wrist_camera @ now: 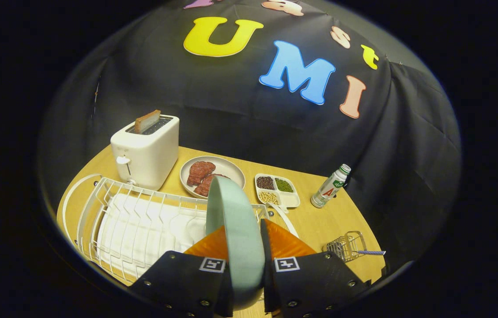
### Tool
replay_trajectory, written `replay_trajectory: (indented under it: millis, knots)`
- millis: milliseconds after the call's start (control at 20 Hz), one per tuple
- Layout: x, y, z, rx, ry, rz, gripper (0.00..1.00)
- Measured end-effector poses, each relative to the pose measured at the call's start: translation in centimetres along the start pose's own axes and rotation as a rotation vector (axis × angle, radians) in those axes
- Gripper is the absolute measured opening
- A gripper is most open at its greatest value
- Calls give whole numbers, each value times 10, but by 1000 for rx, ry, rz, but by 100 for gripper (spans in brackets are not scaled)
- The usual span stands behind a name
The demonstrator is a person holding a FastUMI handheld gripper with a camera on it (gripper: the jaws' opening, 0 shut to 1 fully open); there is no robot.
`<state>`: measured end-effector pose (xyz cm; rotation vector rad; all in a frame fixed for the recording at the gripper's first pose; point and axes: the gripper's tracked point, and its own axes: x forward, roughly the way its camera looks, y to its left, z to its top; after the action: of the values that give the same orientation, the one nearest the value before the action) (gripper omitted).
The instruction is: Take the plate from the dish rack, then take the spoon from the basket and place it into the plate.
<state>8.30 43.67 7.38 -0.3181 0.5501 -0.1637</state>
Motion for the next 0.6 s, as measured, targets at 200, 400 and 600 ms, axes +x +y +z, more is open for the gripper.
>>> replay_trajectory:
  millis: [200, 400, 600]
  knots:
    - [-6, -13, -1, 18, 1, -16, 26]
    - [-11, -27, 14, -6, -44, -40, 25]
    - [-29, -42, 27, -20, -93, -58, 25]
